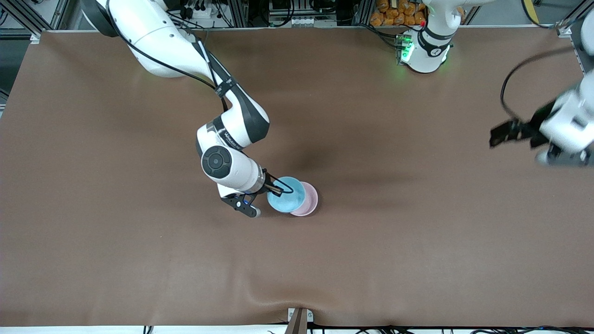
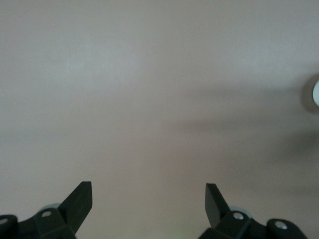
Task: Stack pink and blue bowls on white bowl
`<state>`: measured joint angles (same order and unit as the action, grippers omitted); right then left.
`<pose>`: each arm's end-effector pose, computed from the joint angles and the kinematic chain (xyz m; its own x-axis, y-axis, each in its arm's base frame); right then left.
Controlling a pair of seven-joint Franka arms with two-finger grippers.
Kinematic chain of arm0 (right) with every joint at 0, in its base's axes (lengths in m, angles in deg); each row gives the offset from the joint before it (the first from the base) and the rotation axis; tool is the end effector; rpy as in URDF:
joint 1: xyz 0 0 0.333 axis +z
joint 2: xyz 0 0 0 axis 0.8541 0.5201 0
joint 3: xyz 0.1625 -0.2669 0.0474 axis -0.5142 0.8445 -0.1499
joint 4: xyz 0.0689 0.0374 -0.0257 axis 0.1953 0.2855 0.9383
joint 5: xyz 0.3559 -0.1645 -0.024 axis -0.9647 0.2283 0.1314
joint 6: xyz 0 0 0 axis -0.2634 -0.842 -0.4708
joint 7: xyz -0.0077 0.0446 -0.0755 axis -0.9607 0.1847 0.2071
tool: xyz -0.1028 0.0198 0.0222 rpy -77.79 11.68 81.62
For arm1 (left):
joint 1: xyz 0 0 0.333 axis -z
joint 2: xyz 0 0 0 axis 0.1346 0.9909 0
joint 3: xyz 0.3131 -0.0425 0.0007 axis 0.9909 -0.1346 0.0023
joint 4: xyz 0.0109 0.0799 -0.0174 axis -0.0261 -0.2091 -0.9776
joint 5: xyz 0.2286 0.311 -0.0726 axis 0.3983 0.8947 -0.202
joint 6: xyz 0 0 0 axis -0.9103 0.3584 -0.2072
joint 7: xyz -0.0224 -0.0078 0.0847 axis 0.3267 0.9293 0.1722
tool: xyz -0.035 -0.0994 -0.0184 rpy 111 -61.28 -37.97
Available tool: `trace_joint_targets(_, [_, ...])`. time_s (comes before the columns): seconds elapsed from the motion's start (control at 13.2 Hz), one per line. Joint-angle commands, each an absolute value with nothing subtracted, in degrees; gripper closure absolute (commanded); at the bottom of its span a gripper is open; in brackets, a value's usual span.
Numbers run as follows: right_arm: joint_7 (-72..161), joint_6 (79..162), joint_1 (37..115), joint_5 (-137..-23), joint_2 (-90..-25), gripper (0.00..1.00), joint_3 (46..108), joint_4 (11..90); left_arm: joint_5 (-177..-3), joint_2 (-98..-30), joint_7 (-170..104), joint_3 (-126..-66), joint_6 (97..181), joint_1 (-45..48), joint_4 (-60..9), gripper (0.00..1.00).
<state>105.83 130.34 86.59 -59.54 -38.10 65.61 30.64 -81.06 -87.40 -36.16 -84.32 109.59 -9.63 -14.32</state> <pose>0.6189 0.4087 0.2762 0.8202 -0.5171 -0.2447 -0.5642 -0.8018 -0.1970 0.5611 -0.0432 0.6098 0.9980 -0.0263 -0.0583 -0.0265 -0.9996 -0.0024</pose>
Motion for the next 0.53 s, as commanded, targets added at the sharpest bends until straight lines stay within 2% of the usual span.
trace_joint_targets(0.0, [108.0, 132.2, 87.3, -67.6, -35.2, 1.00, 66.2, 27.9, -82.6, -98.7, -37.3, -81.7, 107.7, -9.0, -23.1, 0.00])
trace_joint_targets(0.15, [108.1, 132.2, 87.4, -68.0, -35.0, 1.00, 66.2, 28.2, -83.1, -102.6, -38.3, -81.6, 106.3, -9.0, -24.8, 0.00])
trace_joint_targets(0.23, [108.1, 132.1, 87.4, -68.0, -34.7, 1.00, 66.2, 28.4, -83.1, -102.4, -38.3, -81.6, 106.4, -9.0, -24.5, 0.00])
trace_joint_targets(0.45, [108.1, 132.1, 87.3, -68.0, -34.0, 1.00, 66.2, 28.4, -83.0, -96.0, -38.6, -81.4, 106.9, -8.8, -18.6, 0.00])
